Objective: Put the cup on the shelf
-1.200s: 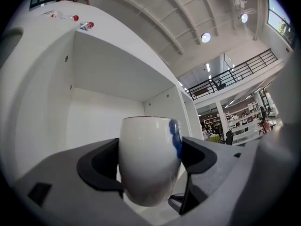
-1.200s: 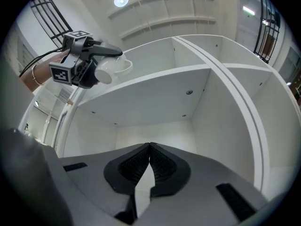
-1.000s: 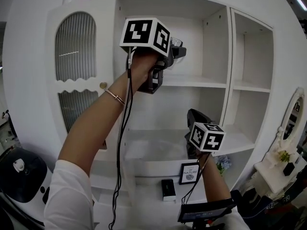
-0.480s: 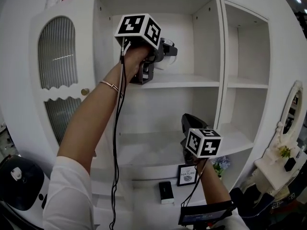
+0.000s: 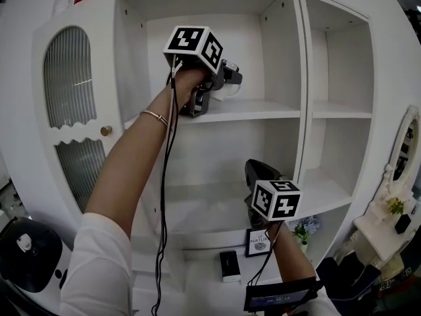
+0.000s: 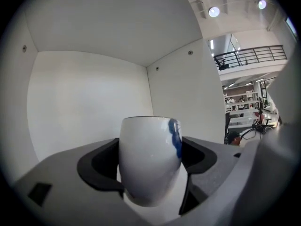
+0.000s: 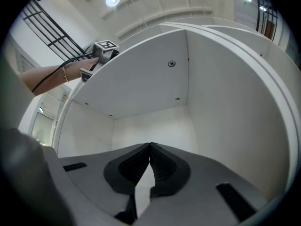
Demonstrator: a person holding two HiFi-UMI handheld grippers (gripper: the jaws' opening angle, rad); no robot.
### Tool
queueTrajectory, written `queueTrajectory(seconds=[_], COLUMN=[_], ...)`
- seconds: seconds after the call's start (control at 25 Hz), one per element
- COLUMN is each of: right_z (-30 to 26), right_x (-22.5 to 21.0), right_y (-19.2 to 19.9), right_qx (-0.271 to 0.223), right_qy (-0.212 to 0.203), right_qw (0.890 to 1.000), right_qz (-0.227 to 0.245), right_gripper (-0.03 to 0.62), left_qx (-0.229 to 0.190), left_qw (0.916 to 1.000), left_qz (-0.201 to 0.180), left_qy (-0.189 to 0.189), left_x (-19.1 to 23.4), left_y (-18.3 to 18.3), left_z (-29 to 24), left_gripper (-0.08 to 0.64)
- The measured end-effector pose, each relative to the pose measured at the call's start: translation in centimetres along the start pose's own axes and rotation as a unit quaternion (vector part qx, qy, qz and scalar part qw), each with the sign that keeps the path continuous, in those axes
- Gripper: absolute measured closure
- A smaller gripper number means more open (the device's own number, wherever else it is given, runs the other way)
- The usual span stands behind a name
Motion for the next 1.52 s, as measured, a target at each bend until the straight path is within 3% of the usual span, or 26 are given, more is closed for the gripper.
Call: queueTrajectory(seconds=[0.12,0.32,0.8,1.16,1.52], right_z=[-0.2,-0.2,-0.4,0.3,1.8], right_x=[-0.3,-1.0,-0.7,0.6,1.6], right_y=[0.4,1.0,1.5,1.4,0.5], right_qx=[0.005,0.008,0.01,0.017,0.01], right_qy=[-0.001,0.002,-0.002,-0.005,0.005], right_qw=[1.0,1.0,1.0,1.0,1.0], right_qz=[-0.001,-0.006,-0.014,-0.011,-0.003], right_gripper=[0.571,0.571,0.571,0.571,0.571], left_qx=[-0.012,0.032,0.062,0.067,0.037], left_qw=[0.9998,0.9972,0.9953,0.9953,0.9974], left_qz=[0.015,0.057,0.061,0.068,0.052], left_qy=[0.009,0.036,0.043,0.017,-0.032], left_x=[0.6,1.4,1.6,1.9,1.4], left_y=[-0.2,0.5,0.9,1.5,1.4], left_z=[-1.0,-2.5,-0.9,0.2,2.8], left_gripper=[0.169,0.169,0.169,0.169,0.169])
Point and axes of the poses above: the fingertips, and each gripper's own axes: z backward along the fingers, x to its left, y out of its underside, the point moved 8 cm from there along z, backward along the fingers, and after that the axes turned 1 degree about -x, right-handed, at the moved point
